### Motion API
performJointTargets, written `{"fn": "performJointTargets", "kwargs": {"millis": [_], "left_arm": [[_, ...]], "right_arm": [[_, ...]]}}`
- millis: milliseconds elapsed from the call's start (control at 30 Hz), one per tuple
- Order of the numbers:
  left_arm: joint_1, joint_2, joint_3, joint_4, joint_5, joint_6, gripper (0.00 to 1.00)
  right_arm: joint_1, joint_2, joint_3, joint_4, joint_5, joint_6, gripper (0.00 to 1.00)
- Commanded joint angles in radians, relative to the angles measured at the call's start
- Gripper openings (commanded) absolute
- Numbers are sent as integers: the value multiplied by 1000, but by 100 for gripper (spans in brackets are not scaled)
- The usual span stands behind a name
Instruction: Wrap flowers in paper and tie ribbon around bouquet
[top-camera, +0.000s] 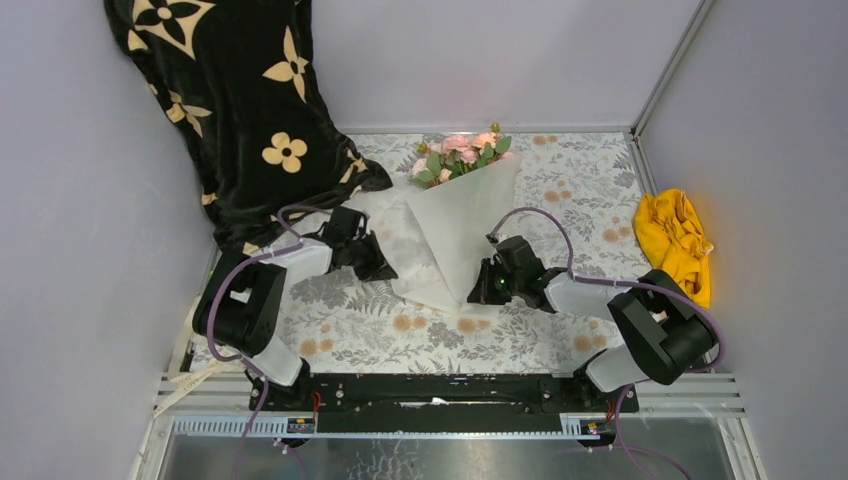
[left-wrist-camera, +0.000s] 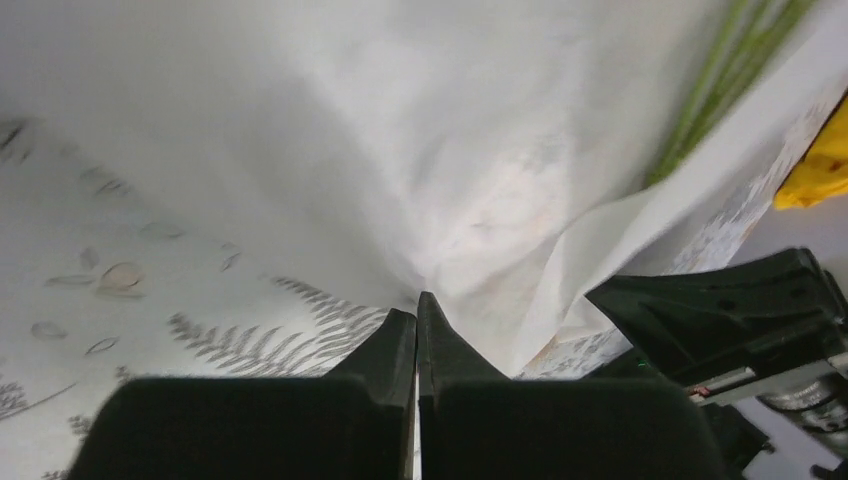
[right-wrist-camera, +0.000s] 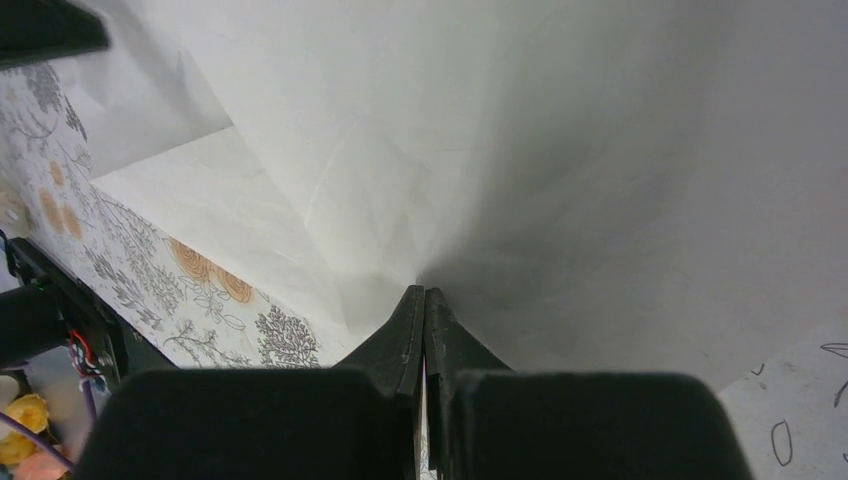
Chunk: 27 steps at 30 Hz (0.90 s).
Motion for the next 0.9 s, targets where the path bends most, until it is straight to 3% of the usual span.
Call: {"fn": "performJointTargets", "kwargs": {"millis": [0,233,500,700,867], "left_arm": [[-56,-38,166,-74,-81,245,0],[-272,5,366,-352,-172,557,0],[-480,86,621,-425,-271,870,0],[-548,211,734,-396,-282,935,0],[-552,287,739,-349,-286,937,0]], "right_arm": [[9,8,-44,56,67,83,0],[9,41,-81,172,58,194,0],[7,128,-89,329,-9,271,0],[-4,160,-93,402,-29,318,0],[-30,70,-106,360,-17,331,0]]}}
